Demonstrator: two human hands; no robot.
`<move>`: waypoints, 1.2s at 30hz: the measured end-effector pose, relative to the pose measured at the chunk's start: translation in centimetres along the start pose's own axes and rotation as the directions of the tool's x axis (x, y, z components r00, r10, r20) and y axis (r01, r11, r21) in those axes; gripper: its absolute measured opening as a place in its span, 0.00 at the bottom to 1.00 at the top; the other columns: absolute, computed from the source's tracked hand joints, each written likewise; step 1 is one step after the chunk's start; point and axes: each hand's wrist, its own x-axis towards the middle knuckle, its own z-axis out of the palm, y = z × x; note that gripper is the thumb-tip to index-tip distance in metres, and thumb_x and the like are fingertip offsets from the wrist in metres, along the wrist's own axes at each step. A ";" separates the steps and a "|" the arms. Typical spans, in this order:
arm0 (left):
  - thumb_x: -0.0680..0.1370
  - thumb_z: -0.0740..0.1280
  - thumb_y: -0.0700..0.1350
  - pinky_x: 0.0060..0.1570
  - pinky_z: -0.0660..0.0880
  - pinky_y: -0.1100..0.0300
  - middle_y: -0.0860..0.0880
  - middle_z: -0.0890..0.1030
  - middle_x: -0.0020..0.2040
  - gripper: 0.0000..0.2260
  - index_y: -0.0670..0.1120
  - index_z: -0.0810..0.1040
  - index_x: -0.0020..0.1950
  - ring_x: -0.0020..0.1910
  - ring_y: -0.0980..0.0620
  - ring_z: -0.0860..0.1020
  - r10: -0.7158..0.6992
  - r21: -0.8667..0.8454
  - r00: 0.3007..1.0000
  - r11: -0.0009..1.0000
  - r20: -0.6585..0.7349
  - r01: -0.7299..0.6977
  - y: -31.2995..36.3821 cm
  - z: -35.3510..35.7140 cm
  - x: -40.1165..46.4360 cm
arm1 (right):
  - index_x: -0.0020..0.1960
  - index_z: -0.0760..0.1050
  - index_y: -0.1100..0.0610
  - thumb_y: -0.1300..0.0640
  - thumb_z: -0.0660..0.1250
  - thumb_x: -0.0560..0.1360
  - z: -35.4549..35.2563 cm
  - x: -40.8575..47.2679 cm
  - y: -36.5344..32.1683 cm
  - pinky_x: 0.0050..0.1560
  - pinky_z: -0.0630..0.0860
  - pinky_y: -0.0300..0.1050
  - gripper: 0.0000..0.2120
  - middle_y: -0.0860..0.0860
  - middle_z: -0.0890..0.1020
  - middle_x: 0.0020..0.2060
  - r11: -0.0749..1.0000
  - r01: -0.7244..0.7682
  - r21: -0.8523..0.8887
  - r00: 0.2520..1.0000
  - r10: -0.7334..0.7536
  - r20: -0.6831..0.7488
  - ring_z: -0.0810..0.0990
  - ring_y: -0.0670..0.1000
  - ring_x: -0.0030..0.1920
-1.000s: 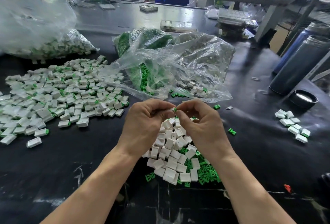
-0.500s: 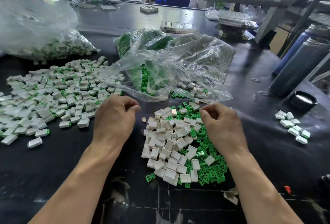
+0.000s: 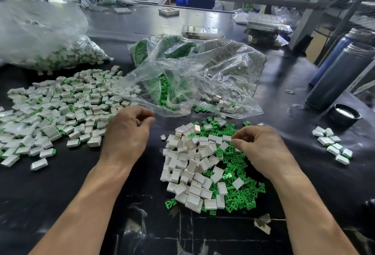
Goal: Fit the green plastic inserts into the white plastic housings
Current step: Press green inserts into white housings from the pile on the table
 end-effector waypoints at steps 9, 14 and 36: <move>0.77 0.72 0.56 0.50 0.76 0.63 0.62 0.76 0.49 0.07 0.59 0.83 0.55 0.48 0.60 0.77 0.081 -0.048 0.942 0.996 0.324 -0.069 2.4 3.4 -2.5 | 0.42 0.81 0.47 0.48 0.82 0.69 0.1 -0.7 -0.7 0.40 0.72 0.43 0.11 0.44 0.82 0.36 0.996 -0.001 -0.094 0.989 0.015 0.146 0.78 0.45 0.37; 0.74 0.75 0.57 0.57 0.80 0.51 0.60 0.77 0.52 0.07 0.59 0.84 0.50 0.52 0.53 0.81 0.036 -0.053 0.925 0.998 0.378 -0.018 2.9 3.7 -2.5 | 0.41 0.81 0.48 0.46 0.80 0.71 0.2 -0.7 -0.7 0.44 0.78 0.47 0.10 0.43 0.83 0.37 0.987 0.023 -0.156 0.994 -0.006 0.106 0.80 0.45 0.40; 0.78 0.73 0.45 0.43 0.79 0.63 0.57 0.82 0.42 0.05 0.53 0.80 0.51 0.39 0.62 0.78 0.094 -0.445 0.973 0.895 0.209 0.009 4.0 2.7 -3.1 | 0.40 0.80 0.43 0.50 0.77 0.75 1.1 -0.8 -0.9 0.49 0.80 0.49 0.07 0.41 0.80 0.39 0.981 0.118 -0.156 0.993 -0.113 0.042 0.78 0.42 0.41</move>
